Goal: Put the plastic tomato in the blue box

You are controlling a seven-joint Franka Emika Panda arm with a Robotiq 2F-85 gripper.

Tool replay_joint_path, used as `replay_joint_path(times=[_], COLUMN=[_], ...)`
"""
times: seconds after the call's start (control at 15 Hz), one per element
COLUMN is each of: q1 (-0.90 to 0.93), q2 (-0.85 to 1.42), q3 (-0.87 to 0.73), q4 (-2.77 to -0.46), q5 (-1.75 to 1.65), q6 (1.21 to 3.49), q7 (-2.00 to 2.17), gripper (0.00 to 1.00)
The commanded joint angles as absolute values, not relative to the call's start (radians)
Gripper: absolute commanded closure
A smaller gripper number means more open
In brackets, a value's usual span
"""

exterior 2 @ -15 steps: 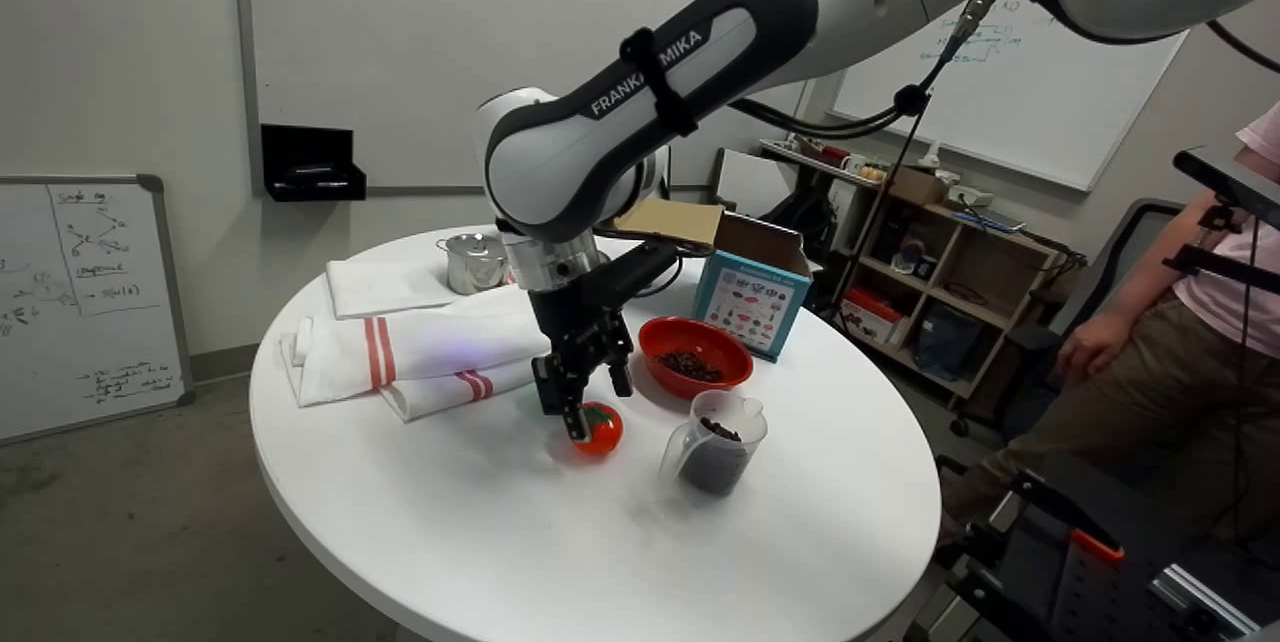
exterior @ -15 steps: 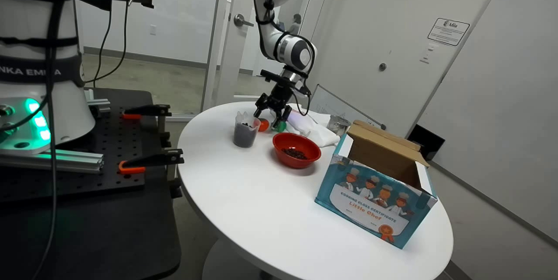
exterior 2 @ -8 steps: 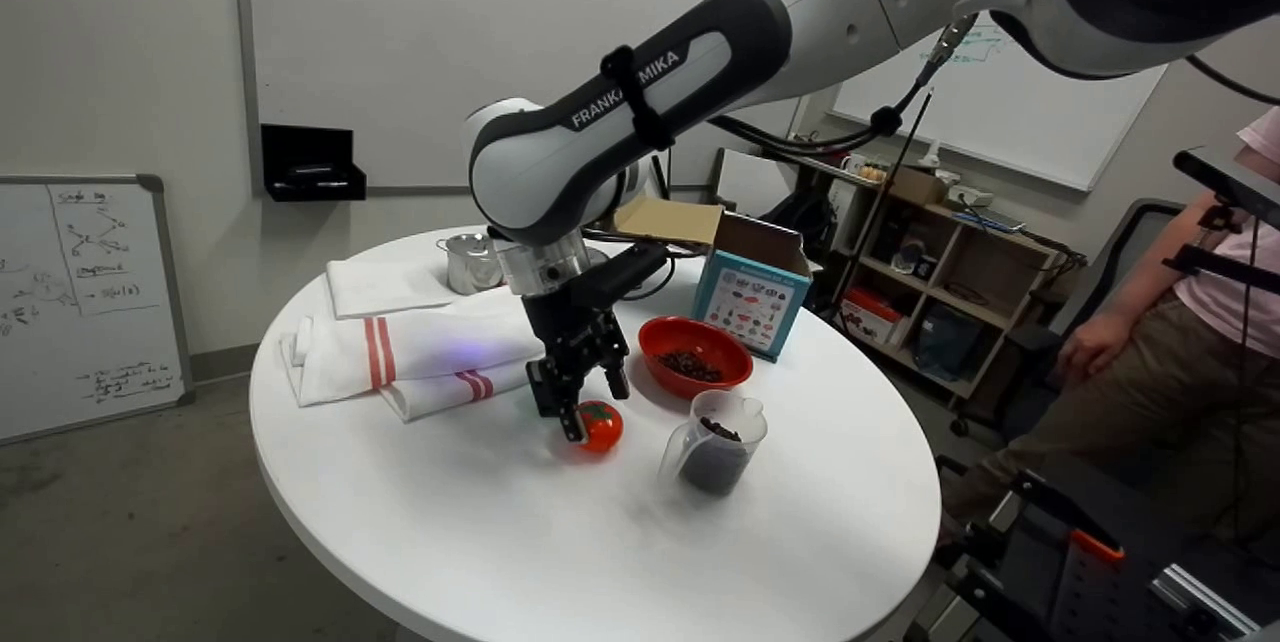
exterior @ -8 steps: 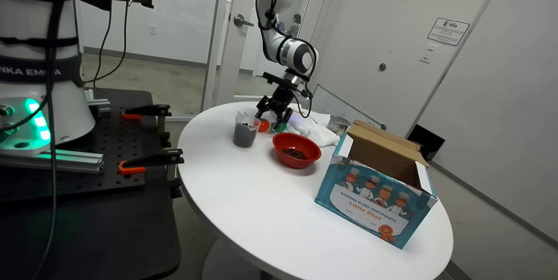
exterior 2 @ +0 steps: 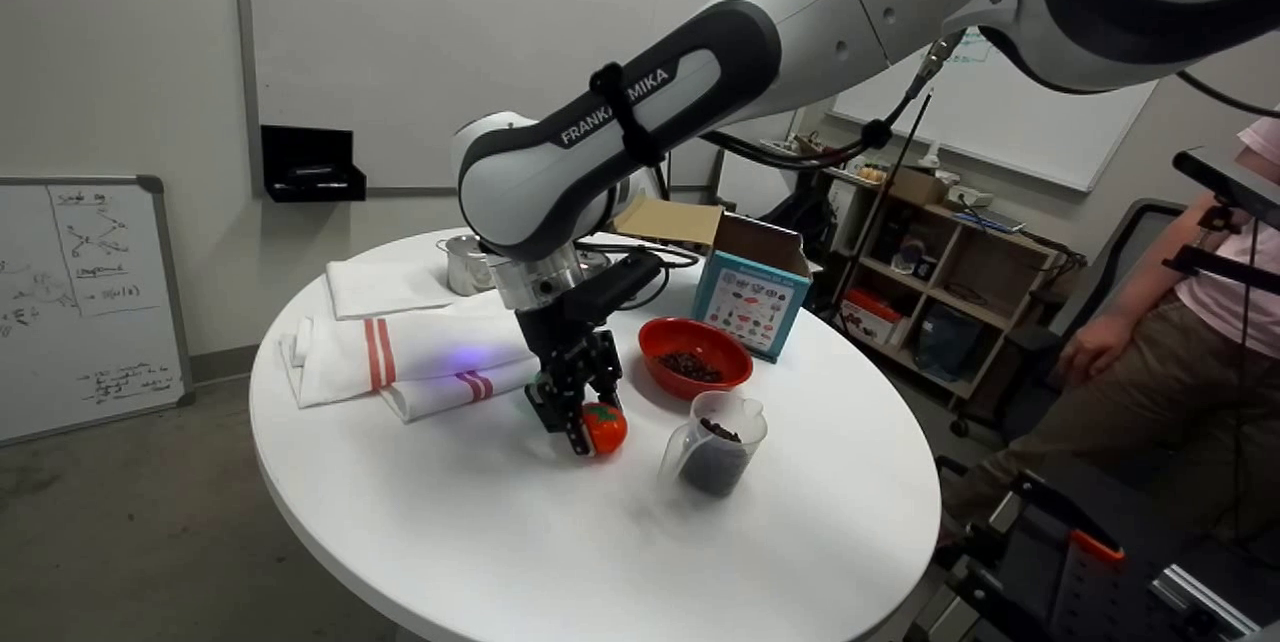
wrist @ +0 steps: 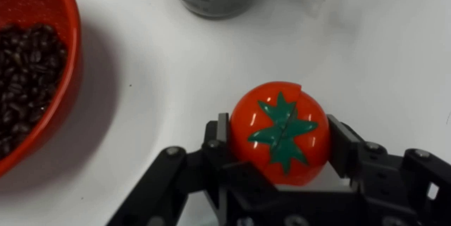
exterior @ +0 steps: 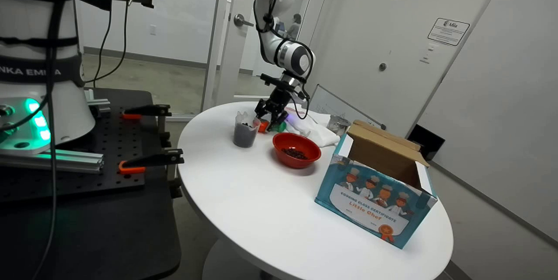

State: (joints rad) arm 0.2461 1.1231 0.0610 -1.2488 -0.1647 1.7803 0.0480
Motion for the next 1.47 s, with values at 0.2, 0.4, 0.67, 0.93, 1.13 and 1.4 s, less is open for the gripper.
replay_joint_path(times=[0.2, 0.4, 0.67, 0.93, 1.13, 1.4], q1=[0.255, 0.252, 0.265, 0.273, 0.260, 0.191], q2=[1.085, 1.029, 0.916, 0.801, 0.719, 0.614], q3=[0.067, 0.069, 0.056, 0.047, 0.045, 0.027], q4=[-1.274, -1.317, -1.392, -1.439, -1.472, -1.520], q5=[-0.173, -0.177, -0.205, -0.250, -0.267, -0.224], q6=[1.771, 1.762, 1.707, 1.605, 1.560, 1.558], q7=[0.011, -0.006, 0.002, 0.037, 0.065, 0.100], gripper=[0.62, 0.62, 0.62, 0.62, 0.62, 0.62])
